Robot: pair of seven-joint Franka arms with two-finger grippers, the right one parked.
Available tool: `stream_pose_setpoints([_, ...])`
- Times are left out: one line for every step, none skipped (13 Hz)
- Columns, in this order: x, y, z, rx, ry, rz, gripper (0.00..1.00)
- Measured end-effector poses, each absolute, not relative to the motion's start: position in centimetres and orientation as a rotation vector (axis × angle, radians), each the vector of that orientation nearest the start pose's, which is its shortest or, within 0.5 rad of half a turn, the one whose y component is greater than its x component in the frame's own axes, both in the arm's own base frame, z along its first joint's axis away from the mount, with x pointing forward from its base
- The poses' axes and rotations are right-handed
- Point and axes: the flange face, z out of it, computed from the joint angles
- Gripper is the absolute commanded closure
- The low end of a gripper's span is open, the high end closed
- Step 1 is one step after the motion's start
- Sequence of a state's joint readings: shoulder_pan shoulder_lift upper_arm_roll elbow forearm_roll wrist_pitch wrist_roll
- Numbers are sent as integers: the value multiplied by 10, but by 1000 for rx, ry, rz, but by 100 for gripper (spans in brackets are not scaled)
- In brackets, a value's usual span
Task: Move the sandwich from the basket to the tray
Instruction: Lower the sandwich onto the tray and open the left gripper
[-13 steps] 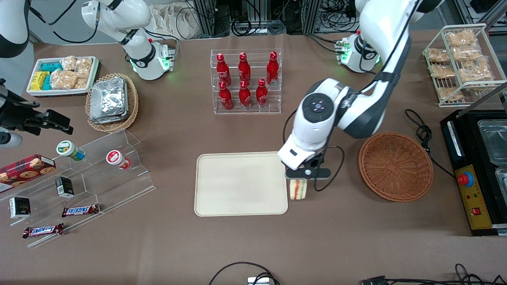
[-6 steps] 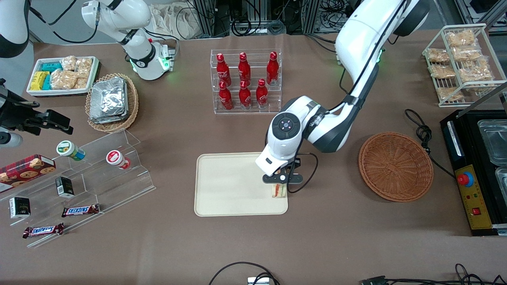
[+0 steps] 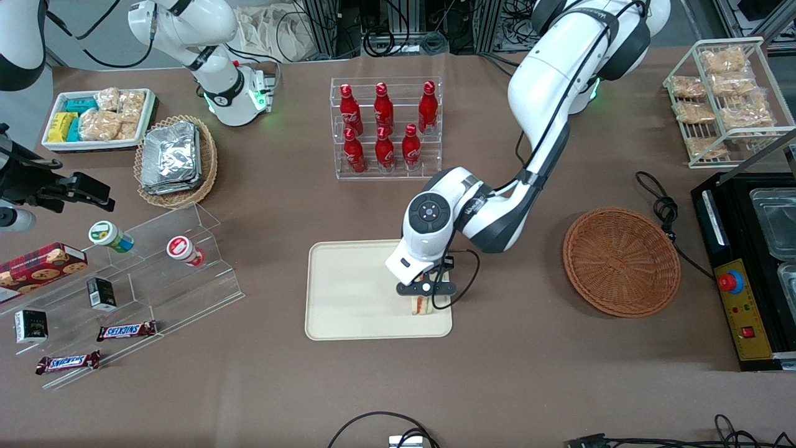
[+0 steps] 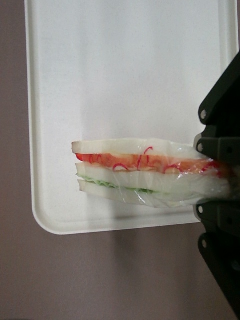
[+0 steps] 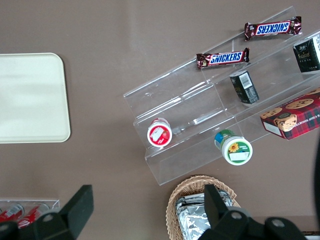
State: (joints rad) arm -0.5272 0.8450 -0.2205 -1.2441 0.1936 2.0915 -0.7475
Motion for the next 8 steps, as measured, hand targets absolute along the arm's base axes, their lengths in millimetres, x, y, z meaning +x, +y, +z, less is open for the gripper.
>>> stream_pose_setpoints([588, -474, 260, -3140, 47, -37, 92])
stream_pose_setpoints([586, -476, 255, -3130, 60, -38, 92])
stream_pose_setpoints([584, -477, 249, -3126, 69, -35, 92])
stream_pose_setpoints([582, -479, 245, -3122, 76, -31, 90])
stream_pose_setpoints([580, -481, 240, -3119, 82, -26, 89])
stream_pose_setpoints([579, -482, 237, -3115, 88, -23, 89])
stream_pose_setpoints([578, -483, 235, -3110, 94, -25, 88])
stream_pose_setpoints([578, -483, 233, -3105, 95, -29, 81])
